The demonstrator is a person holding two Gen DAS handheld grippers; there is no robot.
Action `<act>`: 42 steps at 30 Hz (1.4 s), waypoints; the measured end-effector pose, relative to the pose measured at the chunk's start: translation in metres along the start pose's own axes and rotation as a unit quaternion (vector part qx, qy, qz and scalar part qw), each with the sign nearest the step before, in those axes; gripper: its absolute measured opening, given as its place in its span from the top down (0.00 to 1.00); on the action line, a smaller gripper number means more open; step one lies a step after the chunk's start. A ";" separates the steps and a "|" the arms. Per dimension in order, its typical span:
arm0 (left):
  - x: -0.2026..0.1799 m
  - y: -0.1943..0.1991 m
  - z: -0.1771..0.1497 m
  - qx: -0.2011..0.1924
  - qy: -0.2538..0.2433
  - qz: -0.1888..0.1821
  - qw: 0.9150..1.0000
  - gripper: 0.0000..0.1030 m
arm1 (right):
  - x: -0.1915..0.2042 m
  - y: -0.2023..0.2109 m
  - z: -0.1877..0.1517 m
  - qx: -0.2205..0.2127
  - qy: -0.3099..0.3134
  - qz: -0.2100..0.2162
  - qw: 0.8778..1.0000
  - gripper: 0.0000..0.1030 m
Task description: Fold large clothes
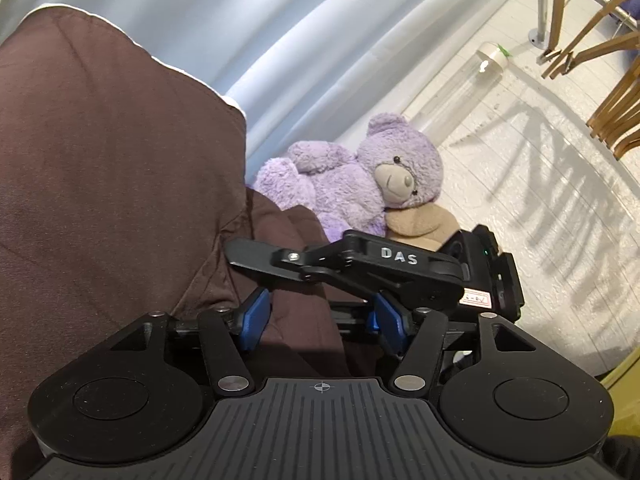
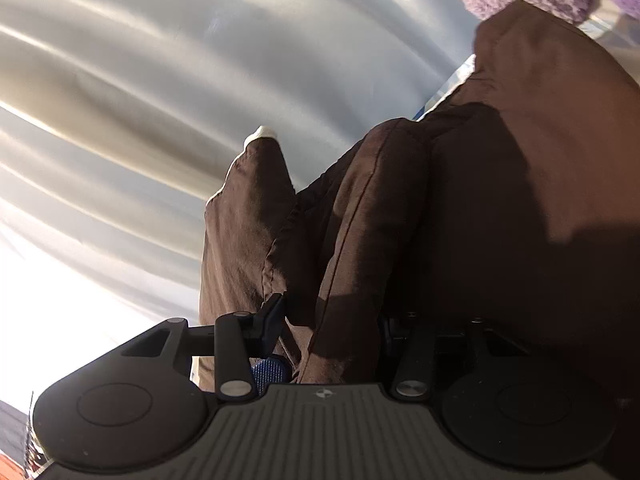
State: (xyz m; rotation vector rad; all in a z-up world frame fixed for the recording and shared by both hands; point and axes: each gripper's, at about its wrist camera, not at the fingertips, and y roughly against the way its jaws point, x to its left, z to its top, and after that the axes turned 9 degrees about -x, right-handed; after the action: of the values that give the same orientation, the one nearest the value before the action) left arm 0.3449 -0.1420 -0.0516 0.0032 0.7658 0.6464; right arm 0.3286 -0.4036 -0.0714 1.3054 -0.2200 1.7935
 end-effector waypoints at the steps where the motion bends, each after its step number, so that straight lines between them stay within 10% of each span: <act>1: -0.001 0.000 0.001 0.003 0.004 0.006 1.000 0.38 | 0.001 -0.003 0.000 0.005 0.009 0.001 1.000 0.53; 4: -0.011 0.015 0.013 0.017 0.013 0.053 0.998 0.36 | 0.004 -0.008 -0.003 -0.002 0.037 -0.012 0.999 0.75; 7: -0.014 0.064 0.025 -0.056 -0.007 0.099 0.994 0.16 | 0.011 -0.008 -0.007 -0.021 0.072 -0.030 0.997 0.84; 12: 0.033 0.107 0.035 -0.110 0.006 0.266 0.958 0.13 | 0.019 -0.007 -0.012 -0.031 0.117 -0.053 0.991 0.87; 16: 0.074 0.095 0.023 -0.065 0.111 0.223 0.966 0.11 | 0.028 -0.013 -0.009 -0.016 0.128 -0.053 0.990 0.83; 22: 0.066 0.084 0.018 -0.066 0.083 0.223 0.969 0.09 | 0.028 -0.029 -0.005 0.027 0.118 -0.018 0.993 0.53; 27: 0.037 0.085 0.032 -0.057 0.067 0.227 0.970 0.12 | 0.054 -0.033 -0.015 -0.006 0.188 -0.043 0.981 0.85; 34: -0.028 0.073 0.053 -0.050 -0.010 0.207 0.977 0.11 | 0.108 0.036 -0.005 -0.105 0.287 -0.022 0.952 0.88; 42: -0.064 0.007 0.034 -0.004 -0.129 0.203 0.971 0.14 | 0.081 0.075 0.003 -0.150 0.345 -0.157 0.913 0.89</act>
State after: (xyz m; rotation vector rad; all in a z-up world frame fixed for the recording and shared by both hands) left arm 0.3288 -0.1634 0.0161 0.2386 0.5115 1.0151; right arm 0.2711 -0.4062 0.0229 0.4092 0.1034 1.7399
